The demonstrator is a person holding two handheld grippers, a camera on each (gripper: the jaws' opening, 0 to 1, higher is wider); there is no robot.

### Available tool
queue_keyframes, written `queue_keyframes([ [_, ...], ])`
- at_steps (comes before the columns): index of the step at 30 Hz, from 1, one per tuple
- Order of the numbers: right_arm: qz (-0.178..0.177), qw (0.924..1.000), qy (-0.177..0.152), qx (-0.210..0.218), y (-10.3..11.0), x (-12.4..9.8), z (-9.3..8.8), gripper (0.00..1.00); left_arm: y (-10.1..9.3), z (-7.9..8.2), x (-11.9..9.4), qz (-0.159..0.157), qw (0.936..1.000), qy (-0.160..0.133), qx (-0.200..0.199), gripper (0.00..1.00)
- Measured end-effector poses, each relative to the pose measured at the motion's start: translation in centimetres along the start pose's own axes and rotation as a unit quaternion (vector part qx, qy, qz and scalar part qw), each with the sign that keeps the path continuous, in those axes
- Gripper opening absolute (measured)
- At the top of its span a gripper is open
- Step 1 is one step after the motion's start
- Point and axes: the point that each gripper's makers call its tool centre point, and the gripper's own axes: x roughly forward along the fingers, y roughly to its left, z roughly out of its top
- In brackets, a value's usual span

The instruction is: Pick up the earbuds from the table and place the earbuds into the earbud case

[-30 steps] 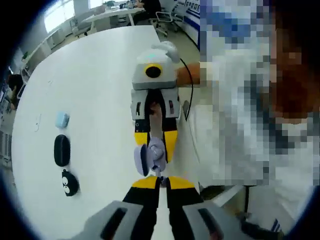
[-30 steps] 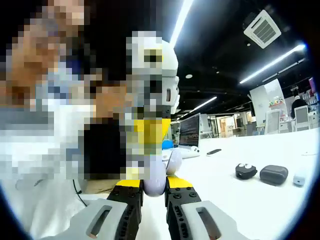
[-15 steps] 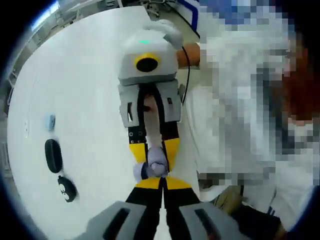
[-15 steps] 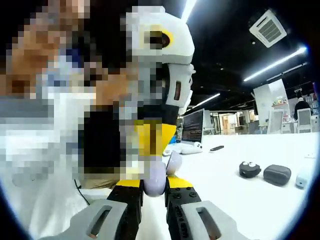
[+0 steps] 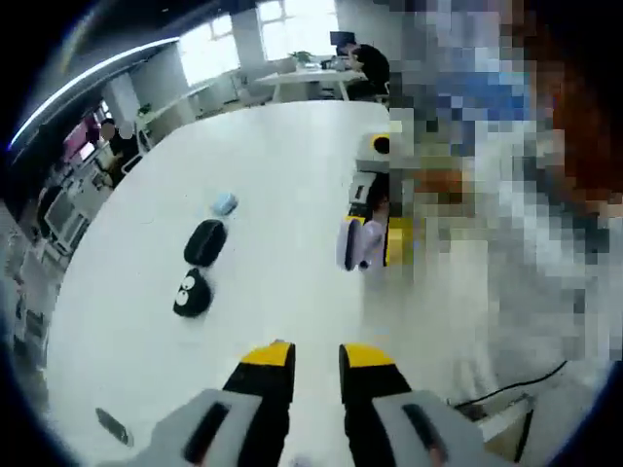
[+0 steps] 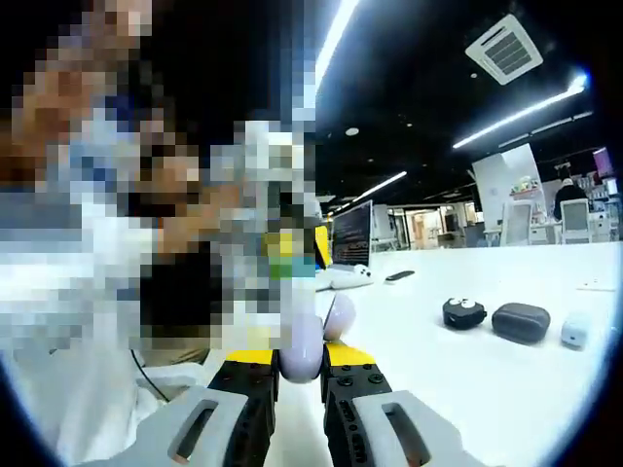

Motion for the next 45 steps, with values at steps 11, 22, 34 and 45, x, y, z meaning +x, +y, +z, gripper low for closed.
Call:
queue_keyframes([
  [11, 0.002, 1.0, -0.001, 0.003, -0.1, 0.0, 0.0, 0.16, 5.0, -12.7, -5.9, 0.117, 0.9738, 0.014, -0.195, 0.27],
  [22, -0.001, 1.0, -0.001, 0.002, -0.1, 0.1, -0.1, 0.16, 7.9, -19.4, -6.2, 0.152, 0.9393, 0.122, -0.282, 0.25],
  [34, -0.001, 1.0, -0.001, 0.002, -0.3, -0.1, -0.1, 0.16, 7.7, -20.3, -3.1, 0.147, 0.9444, 0.176, -0.236, 0.22],
  [45, 0.001, 1.0, 0.0, 0.003, -0.2, 0.0, -0.2, 0.16, 6.7, -20.6, -2.2, 0.127, 0.9472, 0.187, -0.228, 0.13],
])
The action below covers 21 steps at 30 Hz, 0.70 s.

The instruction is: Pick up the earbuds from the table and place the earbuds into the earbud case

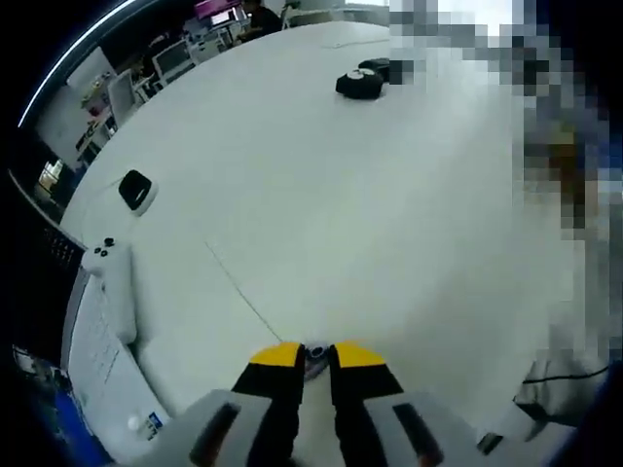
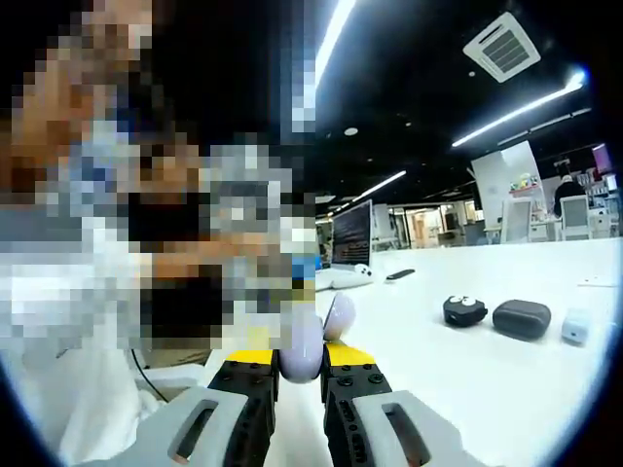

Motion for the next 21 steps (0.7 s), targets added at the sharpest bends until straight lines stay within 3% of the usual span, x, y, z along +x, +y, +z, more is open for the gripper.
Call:
queue_keyframes([
  [9, -0.001, 1.0, -0.001, 0.001, 0.1, 0.0, 0.0, 0.16, -0.1, 0.4, -0.2, 0.001, 0.9998, -0.019, -0.009, 0.12],
  [14, 0.002, 1.0, -0.001, 0.001, 0.2, 0.1, 0.0, 0.16, -1.3, 3.2, -1.6, -0.023, 0.9968, -0.075, -0.018, 0.12],
  [18, 0.005, 0.9999, -0.006, 0.006, 0.3, 0.1, 0.2, 0.16, -3.8, 6.6, -3.1, -0.071, 0.9867, -0.143, -0.028, 0.12],
  [21, 0.008, 0.9998, -0.013, 0.01, 0.4, 0.0, 0.5, 0.16, -6.5, 9.6, -4.5, -0.127, 0.971, -0.199, -0.034, 0.12],
])
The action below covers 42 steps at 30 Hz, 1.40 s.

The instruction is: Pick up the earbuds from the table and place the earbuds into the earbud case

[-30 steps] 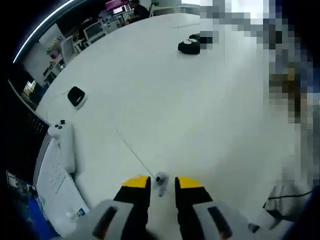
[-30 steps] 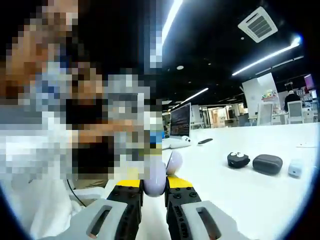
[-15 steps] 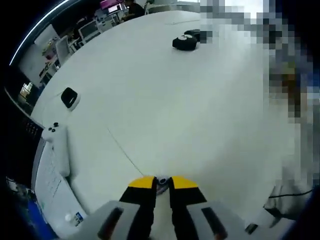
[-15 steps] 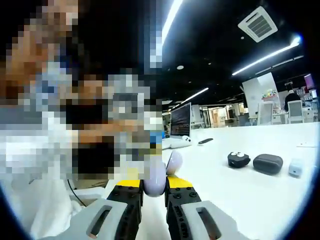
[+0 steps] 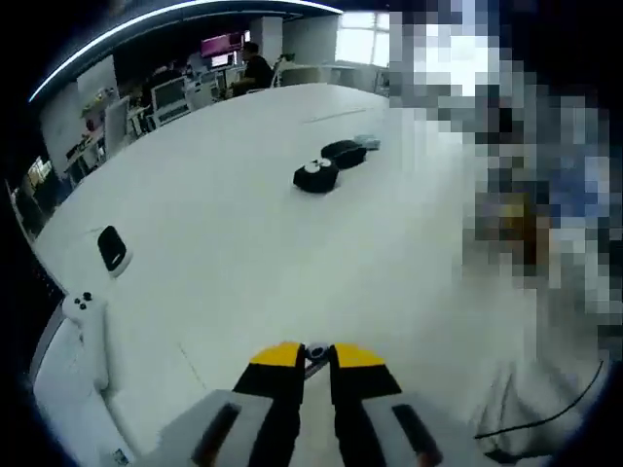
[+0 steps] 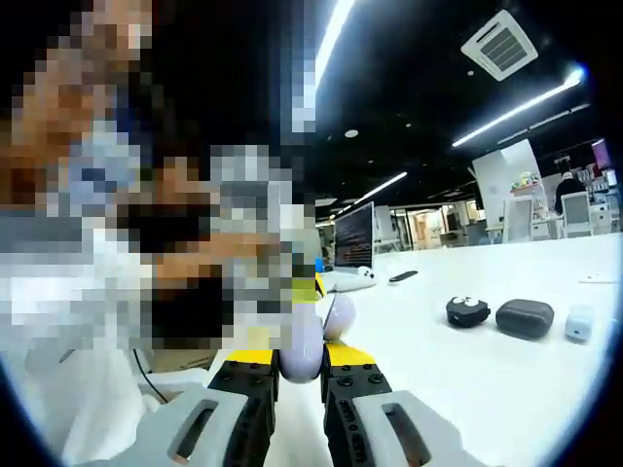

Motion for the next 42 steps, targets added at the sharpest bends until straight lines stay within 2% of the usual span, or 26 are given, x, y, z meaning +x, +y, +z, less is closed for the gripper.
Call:
queue_keyframes([
  [3, 0.004, 1.0, -0.006, 0.006, 0.0, -0.1, 0.3, 0.16, -3.2, 2.7, 0.5, -0.061, 0.997, -0.047, -0.002, 0.12],
  [4, 0.004, 0.9999, -0.007, 0.007, 0.0, -0.1, 0.3, 0.16, -3.6, 3.0, 0.5, -0.067, 0.9964, -0.052, -0.003, 0.12],
  [7, 0.006, 0.9998, -0.014, 0.01, 0.1, -0.2, 0.6, 0.16, -6.9, 5.6, 0.8, -0.129, 0.9867, -0.098, -0.011, 0.12],
  [10, 0.009, 0.9997, -0.021, 0.012, 0.2, -0.3, 0.8, 0.16, -9.8, 7.3, 1.1, -0.177, 0.9762, -0.126, -0.009, 0.12],
  [12, 0.015, 0.9993, -0.029, 0.02, 0.3, -0.5, 1.2, 0.16, -11.4, 8.0, 1.1, -0.206, 0.9685, -0.14, -0.006, 0.12],
  [13, 0.022, 0.9988, -0.035, 0.027, 0.4, -0.5, 1.4, 0.16, -11.8, 8.2, 1.1, -0.212, 0.9667, -0.143, -0.006, 0.12],
  [16, 0.044, 0.9964, -0.053, 0.049, 1.0, -0.7, 2.1, 0.16, -14.4, 9.7, 0.8, -0.274, 0.9471, -0.168, 0.002, 0.12],
  [19, 0.065, 0.9936, -0.066, 0.065, 1.5, -0.9, 2.7, 0.16, -15.8, 10.8, 0.5, -0.314, 0.9311, -0.186, 0.003, 0.12],
  [20, 0.073, 0.9922, -0.071, 0.072, 1.7, -0.9, 2.9, 0.16, -16.6, 11.5, 0.3, -0.337, 0.9203, -0.198, 0.001, 0.12],
  [26, 0.115, 0.9844, -0.094, 0.094, 3.3, -1.1, 3.9, 0.16, -19.3, 12.8, -0.2, -0.409, 0.8844, -0.223, 0.03, 0.12],
  [27, 0.129, 0.9814, -0.1, 0.102, 4.1, -1.1, 4.0, 0.16, -19.7, 12.9, -0.3, -0.421, 0.878, -0.225, 0.037, 0.12],
  [29, 0.15, 0.976, -0.109, 0.114, 5.2, -1.1, 4.3, 0.16, -20.6, 13.2, -0.5, -0.445, 0.8639, -0.232, 0.042, 0.12],
  [30, 0.162, 0.9728, -0.113, 0.121, 5.8, -1.1, 4.5, 0.16, -21.2, 13.4, -0.7, -0.464, 0.852, -0.237, 0.048, 0.12],
  [31, 0.174, 0.9687, -0.118, 0.132, 6.4, -1.2, 4.6, 0.16, -21.4, 13.5, -0.9, -0.471, 0.8481, -0.238, 0.05, 0.12],
  [33, 0.193, 0.9625, -0.12, 0.148, 7.0, -1.3, 4.8, 0.16, -22.9, 13.9, -1.5, -0.514, 0.8185, -0.249, 0.065, 0.12],
  [34, 0.207, 0.9575, -0.121, 0.16, 7.6, -1.4, 4.9, 0.16, -23.2, 13.9, -1.8, -0.526, 0.8096, -0.252, 0.069, 0.12],
  [35, 0.212, 0.9558, -0.123, 0.162, 7.8, -1.4, 5.0, 0.16, -23.8, 14.1, -2.2, -0.544, 0.7961, -0.256, 0.073, 0.12],
  [37, 0.232, 0.9485, -0.124, 0.176, 8.2, -1.6, 5.3, 0.16, -24.6, 14.3, -3.0, -0.582, 0.7641, -0.265, 0.089, 0.12],
  [38, 0.237, 0.9472, -0.124, 0.178, 8.3, -1.6, 5.3, 0.16, -25.0, 14.4, -3.4, -0.598, 0.7496, -0.268, 0.09, 0.12],
  [40, 0.248, 0.9439, -0.121, 0.182, 8.4, -1.8, 5.4, 0.16, -25.7, 14.1, -3.7, -0.633, 0.7236, -0.256, 0.098, 0.12],
  [41, 0.251, 0.943, -0.119, 0.183, 8.3, -1.8, 5.5, 0.16, -26.1, 13.8, -3.8, -0.651, 0.711, -0.245, 0.106, 0.12],
  [42, 0.255, 0.9425, -0.116, 0.183, 8.4, -1.8, 5.5, 0.16, -26.4, 13.6, -3.5, -0.657, 0.7085, -0.234, 0.111, 0.12],
])
